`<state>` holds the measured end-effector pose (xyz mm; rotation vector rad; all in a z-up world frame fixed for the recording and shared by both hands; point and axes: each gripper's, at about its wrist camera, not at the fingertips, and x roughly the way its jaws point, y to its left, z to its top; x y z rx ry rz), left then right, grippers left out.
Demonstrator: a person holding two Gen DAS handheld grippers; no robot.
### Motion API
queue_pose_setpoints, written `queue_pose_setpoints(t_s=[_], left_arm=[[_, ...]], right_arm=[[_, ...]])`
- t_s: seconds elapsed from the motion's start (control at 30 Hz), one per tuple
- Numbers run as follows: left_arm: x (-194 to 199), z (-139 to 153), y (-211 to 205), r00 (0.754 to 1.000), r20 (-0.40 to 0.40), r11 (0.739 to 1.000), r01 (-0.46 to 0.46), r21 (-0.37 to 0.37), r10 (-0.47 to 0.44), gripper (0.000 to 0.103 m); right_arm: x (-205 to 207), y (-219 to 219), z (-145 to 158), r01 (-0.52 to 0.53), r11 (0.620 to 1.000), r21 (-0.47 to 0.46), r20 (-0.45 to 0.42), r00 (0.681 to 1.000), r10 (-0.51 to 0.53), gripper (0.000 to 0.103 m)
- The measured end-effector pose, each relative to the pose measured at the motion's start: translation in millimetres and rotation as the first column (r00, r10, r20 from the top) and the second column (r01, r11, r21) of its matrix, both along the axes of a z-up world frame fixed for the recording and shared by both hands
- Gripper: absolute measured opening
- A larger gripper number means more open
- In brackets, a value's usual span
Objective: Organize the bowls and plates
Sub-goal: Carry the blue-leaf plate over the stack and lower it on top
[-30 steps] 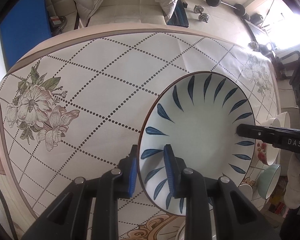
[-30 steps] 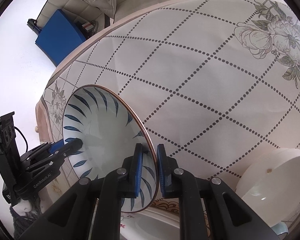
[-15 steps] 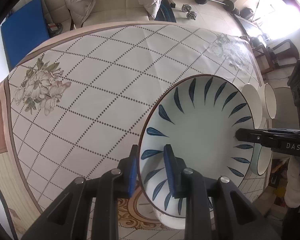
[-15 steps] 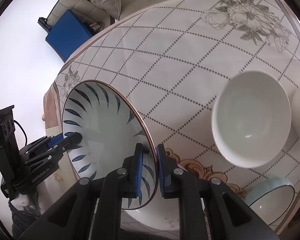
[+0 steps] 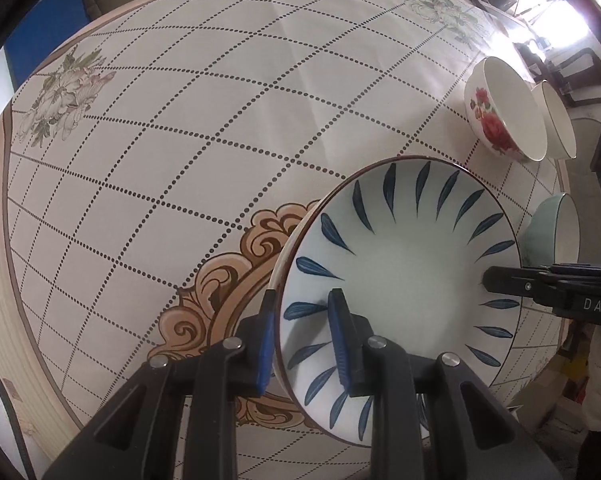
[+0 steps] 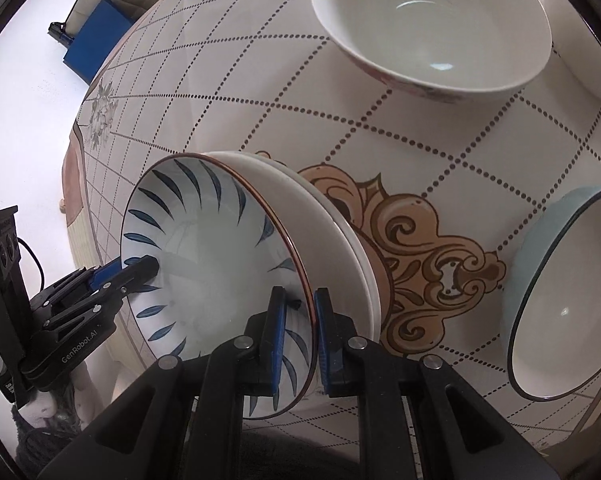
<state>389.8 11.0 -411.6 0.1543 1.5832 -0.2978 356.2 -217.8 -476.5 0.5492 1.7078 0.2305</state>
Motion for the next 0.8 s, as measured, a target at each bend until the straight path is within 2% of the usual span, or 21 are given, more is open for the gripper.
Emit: queue_pose_setpoints(t_s=[0.23, 0.33, 0.4, 0.57, 0.8], left_arm=[[-12, 0, -10, 0.998, 0.049, 0.998, 0.026, 0.064, -0.029, 0.022], [-23, -2, -22, 0.994, 0.08, 0.991, 0.058, 0.119, -0.068, 0.022], [-30, -6, -31, 0.996, 0.054, 0.994, 0.073, 0.08, -0.078, 0.019], [-43, -22, -39, 0.996, 0.029, 0.992, 0.081, 0.094, -0.084, 0.017], [-61, -25, -47, 0.993, 0.038, 0.99, 0.105, 0.09, -0.109, 0.016]], right_arm=[[-3, 9, 3, -0.03, 0.999, -0.033, 0.025, 0.999, 0.03, 0.014], [-2, 13, 4, -0.039, 0.998, -0.043, 0.026, 0.999, 0.04, 0.012], [-5, 16, 3, -0.042, 0.998, -0.048, 0.026, 0.999, 0.043, 0.011], [-11, 16, -7, -0.022, 0.999, -0.035, 0.005, 1.0, 0.022, 0.011], [-20, 8, -11, -0.009, 0.999, -0.046, -0.003, 1.0, 0.009, 0.008]])
